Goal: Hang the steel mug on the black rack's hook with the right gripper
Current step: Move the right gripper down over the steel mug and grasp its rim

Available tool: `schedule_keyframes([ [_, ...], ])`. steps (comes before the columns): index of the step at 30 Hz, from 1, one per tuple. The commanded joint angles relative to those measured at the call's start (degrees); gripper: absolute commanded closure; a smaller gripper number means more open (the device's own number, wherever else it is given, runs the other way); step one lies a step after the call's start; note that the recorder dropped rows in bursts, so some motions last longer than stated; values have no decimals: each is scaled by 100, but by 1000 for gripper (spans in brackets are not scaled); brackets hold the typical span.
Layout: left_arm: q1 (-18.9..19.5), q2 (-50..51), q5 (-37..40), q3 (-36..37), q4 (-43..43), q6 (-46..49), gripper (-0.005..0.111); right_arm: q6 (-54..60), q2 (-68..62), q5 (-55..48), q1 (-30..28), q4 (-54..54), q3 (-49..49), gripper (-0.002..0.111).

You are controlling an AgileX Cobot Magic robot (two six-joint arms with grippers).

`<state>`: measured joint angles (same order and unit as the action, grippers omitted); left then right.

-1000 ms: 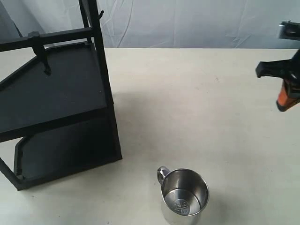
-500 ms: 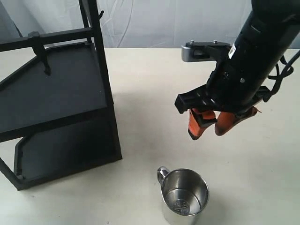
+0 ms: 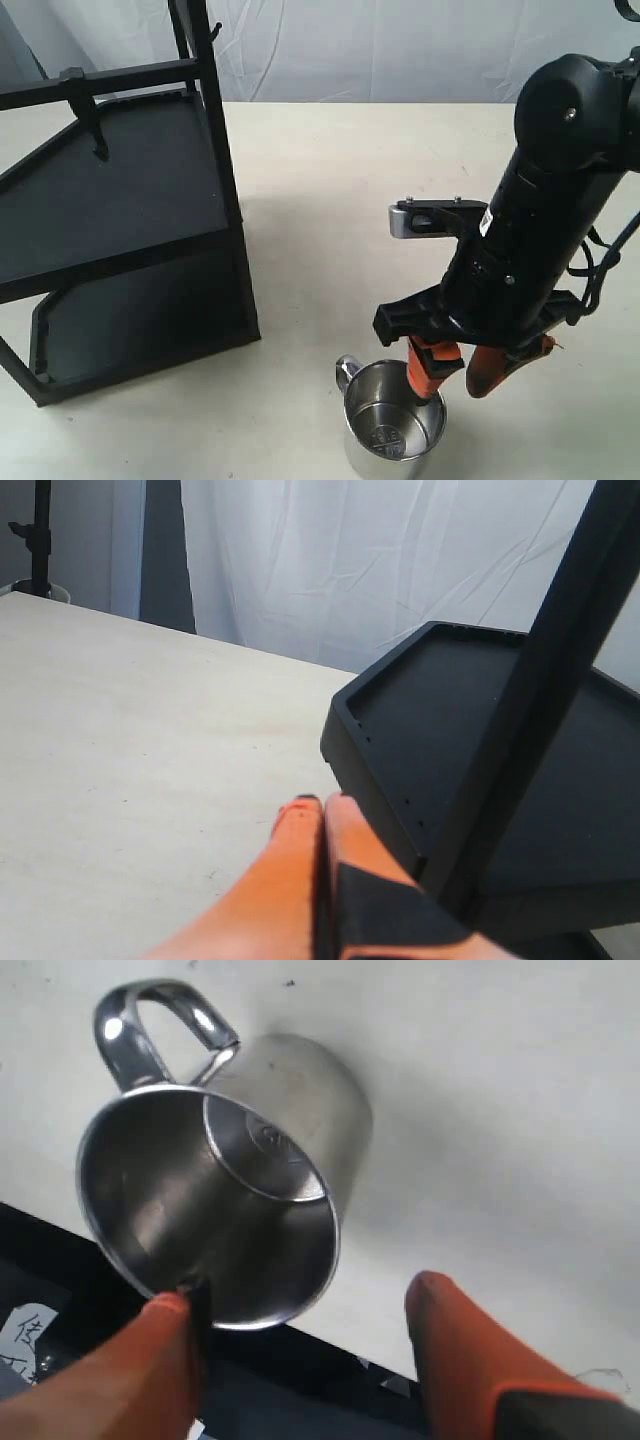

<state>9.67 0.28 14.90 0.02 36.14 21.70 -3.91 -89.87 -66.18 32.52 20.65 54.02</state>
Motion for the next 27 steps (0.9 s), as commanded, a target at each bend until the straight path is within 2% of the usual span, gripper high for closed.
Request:
schedule_keyframes([
  [1,0,-28,-39,-2,83,10,105,52,21,203,19,52,-20,51],
  [22,0,-28,-39,-2,83,10,105,67,-713,911,19,60,-303,52],
  [24,0,-28,-39,-2,83,10,105,67,-766,911,19,60,-303,56],
  [27,0,-28,-39,-2,83,10,105,67,-789,900,19,83,-303,76],
])
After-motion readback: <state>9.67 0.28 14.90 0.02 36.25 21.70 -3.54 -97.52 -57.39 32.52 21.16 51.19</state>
